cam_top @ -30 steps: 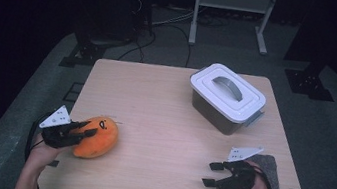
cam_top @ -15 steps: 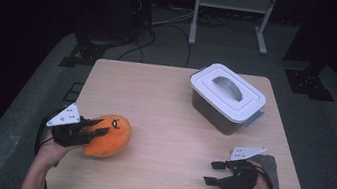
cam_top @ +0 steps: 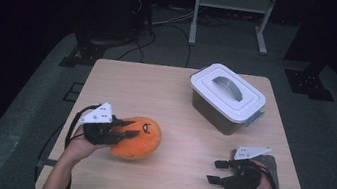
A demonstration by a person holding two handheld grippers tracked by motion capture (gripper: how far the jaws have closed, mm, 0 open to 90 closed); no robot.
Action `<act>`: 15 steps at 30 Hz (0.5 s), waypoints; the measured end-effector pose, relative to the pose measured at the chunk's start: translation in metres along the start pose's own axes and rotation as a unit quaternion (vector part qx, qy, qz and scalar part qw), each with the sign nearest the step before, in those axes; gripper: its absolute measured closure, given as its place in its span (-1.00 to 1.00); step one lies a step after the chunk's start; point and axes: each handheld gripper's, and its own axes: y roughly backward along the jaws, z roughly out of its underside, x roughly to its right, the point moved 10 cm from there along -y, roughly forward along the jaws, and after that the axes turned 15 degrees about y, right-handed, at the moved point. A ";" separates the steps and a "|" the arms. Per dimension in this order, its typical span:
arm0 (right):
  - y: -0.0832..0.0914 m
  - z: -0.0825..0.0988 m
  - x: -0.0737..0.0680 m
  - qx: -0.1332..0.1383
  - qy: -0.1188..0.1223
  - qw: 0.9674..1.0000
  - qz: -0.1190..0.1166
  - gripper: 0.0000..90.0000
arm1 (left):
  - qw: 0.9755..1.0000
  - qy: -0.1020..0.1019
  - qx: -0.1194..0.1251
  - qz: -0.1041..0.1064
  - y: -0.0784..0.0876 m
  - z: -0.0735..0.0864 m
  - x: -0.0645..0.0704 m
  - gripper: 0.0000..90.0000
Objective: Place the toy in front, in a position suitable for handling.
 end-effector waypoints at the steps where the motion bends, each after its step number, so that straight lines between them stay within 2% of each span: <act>1: 0.000 0.000 0.000 0.000 0.000 1.000 0.000 -0.38 | 1.000 0.000 0.000 0.000 0.000 0.000 0.000 0.49; 3: 0.003 0.000 0.001 0.001 0.000 1.000 0.004 -0.38 | 1.000 -0.007 -0.007 0.016 -0.013 -0.005 0.009 0.49; 4: 0.005 0.000 0.001 0.002 0.001 1.000 0.006 -0.38 | 0.999 -0.010 -0.013 0.028 -0.025 -0.009 0.016 0.49; 9: 0.017 0.003 0.007 0.007 -0.002 1.000 0.021 -0.35 | 0.998 -0.017 -0.018 0.055 -0.050 -0.014 0.032 0.48; 13: 0.027 0.006 0.013 0.012 -0.006 0.999 0.034 -0.35 | 0.997 -0.025 -0.031 0.064 -0.064 -0.015 0.039 0.48; 15: 0.036 0.010 0.020 0.011 -0.009 0.999 0.051 -0.34 | 0.996 -0.029 -0.040 0.069 -0.072 -0.013 0.042 0.48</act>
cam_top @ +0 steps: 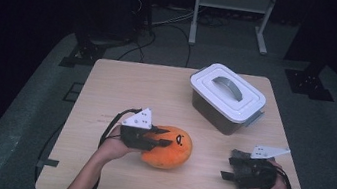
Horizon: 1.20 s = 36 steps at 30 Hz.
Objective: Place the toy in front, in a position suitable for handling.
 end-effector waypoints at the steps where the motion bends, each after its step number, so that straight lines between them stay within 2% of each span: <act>1: 0.000 0.000 0.000 0.000 0.000 1.000 0.000 -0.34 | 1.000 0.001 -0.003 0.002 -0.004 0.000 0.001 0.48; 6: 0.013 0.010 0.016 -0.014 -0.007 0.999 0.028 -0.29 | 1.000 -0.001 -0.014 0.015 -0.025 0.002 0.006 0.48; 9: 0.018 0.013 0.021 -0.018 -0.006 0.999 0.038 -0.28 | 1.000 -0.001 -0.019 0.019 -0.031 0.004 0.007 0.48; 10: 0.022 0.017 0.026 -0.024 -0.007 0.998 0.049 -0.27 | 0.999 -0.004 -0.027 0.022 -0.034 0.007 0.007 0.48; 13: 0.025 0.021 0.030 -0.029 -0.008 0.998 0.057 -0.24 | 0.999 -0.001 -0.036 0.022 -0.038 0.012 0.007 0.46; 14: 0.026 0.028 0.035 -0.047 -0.005 0.997 0.068 -0.21 | 0.999 -0.001 -0.049 0.023 -0.043 0.019 0.007 0.45; 15: 0.026 0.030 0.036 -0.053 -0.004 0.996 0.071 -0.20 | 0.998 -0.002 -0.051 0.025 -0.044 0.022 0.007 0.43; 16: 0.026 0.033 0.038 -0.058 -0.004 0.996 0.073 -0.18 | 0.998 0.001 -0.047 0.029 -0.044 0.022 0.008 0.42; 27: 0.017 0.048 0.045 -0.100 -0.001 0.991 0.084 -0.01 | 0.998 0.004 -0.051 0.026 -0.040 0.024 0.007 0.16; 31: 0.014 0.055 0.047 -0.109 -0.015 0.991 0.080 0.05 | 0.998 0.003 -0.050 0.024 -0.036 0.022 0.006 0.08; 34: 0.013 0.056 0.048 -0.116 -0.020 0.989 0.089 0.13 | 0.999 0.006 -0.044 0.028 -0.031 0.018 0.007 -0.03; 36: 0.013 0.056 0.048 -0.118 -0.021 0.989 0.091 0.15 | 0.999 -0.001 -0.043 0.026 -0.027 0.017 0.007 -0.06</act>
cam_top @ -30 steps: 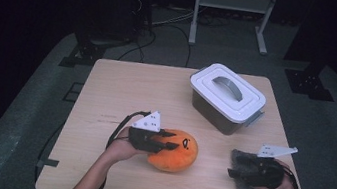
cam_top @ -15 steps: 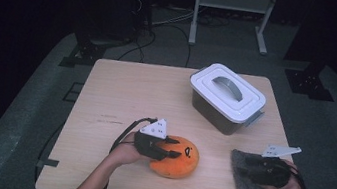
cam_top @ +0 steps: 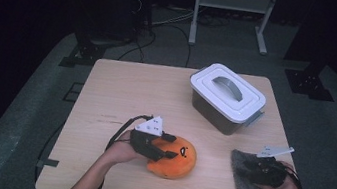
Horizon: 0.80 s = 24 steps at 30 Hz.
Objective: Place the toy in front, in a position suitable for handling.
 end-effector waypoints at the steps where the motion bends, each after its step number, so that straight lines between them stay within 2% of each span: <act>1: 0.000 0.000 0.000 -0.004 0.002 1.000 0.004 0.16 | 1.000 -0.002 -0.004 -0.004 0.003 0.001 0.000 -0.10; 4: -0.001 0.000 0.000 -0.022 0.016 0.999 0.019 0.26 | 1.000 -0.003 -0.014 -0.017 0.012 0.011 -0.004 -0.24; 6: -0.001 0.000 0.000 -0.025 0.016 0.999 0.021 0.29 | 1.000 -0.001 -0.014 -0.021 0.014 0.014 -0.006 -0.30; 7: 0.000 0.000 0.002 -0.029 0.012 0.999 0.022 0.42 | 1.000 0.007 -0.013 -0.023 0.018 0.018 -0.007 -0.33; 9: 0.000 0.000 0.002 -0.030 0.009 0.999 0.021 0.47 | 0.999 0.015 -0.014 -0.029 0.022 0.023 -0.011 -0.37; 10: 0.000 0.000 0.003 -0.028 0.003 0.999 0.020 0.52 | 0.999 0.022 -0.013 -0.033 0.025 0.027 -0.014 -0.41; 11: 0.001 0.001 0.005 -0.023 -0.029 0.999 0.016 0.61 | 0.999 0.032 -0.010 -0.032 0.027 0.031 -0.016 -0.56; 15: 0.002 0.002 0.005 -0.017 -0.048 0.999 0.002 0.70 | 0.999 0.036 -0.007 -0.028 0.026 0.038 -0.018 -0.51; 18: 0.003 0.000 0.003 -0.017 -0.050 0.999 -0.004 0.73 | 0.999 0.035 -0.007 -0.030 0.024 0.040 -0.016 -0.43; 21: 0.008 -0.010 -0.003 -0.003 -0.035 0.999 -0.013 0.74 | 0.999 0.031 -0.009 -0.035 0.023 0.043 -0.016 -0.30; 24: 0.017 -0.037 -0.018 0.029 -0.004 0.999 -0.021 0.73 | 0.999 0.031 -0.005 -0.039 0.019 0.044 -0.017 -0.27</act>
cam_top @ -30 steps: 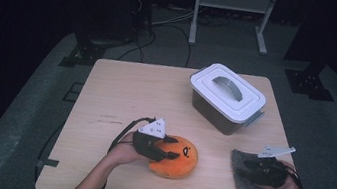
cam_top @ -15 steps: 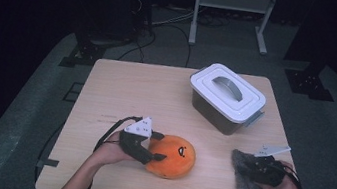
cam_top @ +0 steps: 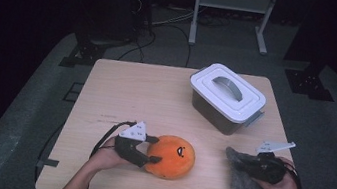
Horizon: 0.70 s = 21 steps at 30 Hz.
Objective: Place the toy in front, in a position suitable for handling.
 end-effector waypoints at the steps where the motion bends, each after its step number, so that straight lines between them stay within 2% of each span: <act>1: 0.000 0.000 0.000 0.000 0.000 1.000 0.000 0.73 | 1.000 0.000 0.000 0.000 0.000 0.000 0.000 -0.26; 2: 0.002 -0.026 -0.016 0.024 0.031 0.999 -0.013 0.73 | 1.000 0.001 0.002 -0.003 -0.001 -0.001 -0.001 -0.24; 3: 0.002 -0.026 -0.016 0.024 0.031 0.999 -0.013 0.73 | 1.000 0.002 0.003 -0.005 -0.002 -0.001 -0.001 -0.24; 5: 0.002 -0.046 -0.030 0.042 0.059 0.997 -0.025 0.73 | 1.000 0.001 0.007 -0.009 -0.004 -0.002 0.000 -0.23; 6: 0.000 -0.069 -0.047 0.063 0.086 0.994 -0.038 0.72 | 1.000 0.002 0.007 -0.011 -0.004 -0.002 0.000 -0.22; 7: -0.003 -0.080 -0.055 0.072 0.098 0.992 -0.046 0.72 | 1.000 0.004 0.011 -0.013 -0.006 -0.004 0.001 -0.22; 8: -0.003 -0.080 -0.055 0.072 0.098 0.992 -0.046 0.72 | 1.000 0.004 0.011 -0.013 -0.006 -0.004 0.001 -0.21; 9: -0.010 -0.098 -0.070 0.085 0.120 0.988 -0.057 0.72 | 1.000 0.006 0.016 -0.016 -0.008 -0.006 0.002 -0.21; 11: -0.019 -0.112 -0.082 0.100 0.135 0.983 -0.070 0.71 | 1.000 0.010 0.020 -0.016 -0.010 -0.008 0.003 -0.21; 14: -0.029 -0.119 -0.090 0.101 0.145 0.982 -0.071 0.71 | 0.999 0.012 0.026 -0.017 -0.013 -0.011 0.006 -0.21; 15: -0.042 -0.120 -0.093 0.091 0.154 0.982 -0.065 0.70 | 0.999 0.011 0.027 -0.017 -0.014 -0.012 0.006 -0.21; 17: -0.046 -0.119 -0.093 0.087 0.156 0.982 -0.065 0.70 | 0.999 0.013 0.029 -0.018 -0.015 -0.012 0.006 -0.21; 19: -0.052 -0.113 -0.090 0.082 0.154 0.982 -0.067 0.70 | 0.999 0.016 0.031 -0.016 -0.014 -0.011 0.004 -0.21; 20: -0.050 -0.109 -0.085 0.089 0.138 0.984 -0.073 0.70 | 0.999 0.020 0.034 -0.013 -0.014 -0.010 0.004 -0.21; 21: -0.049 -0.107 -0.083 0.088 0.134 0.985 -0.071 0.69 | 0.999 0.020 0.032 -0.014 -0.012 -0.009 0.002 -0.21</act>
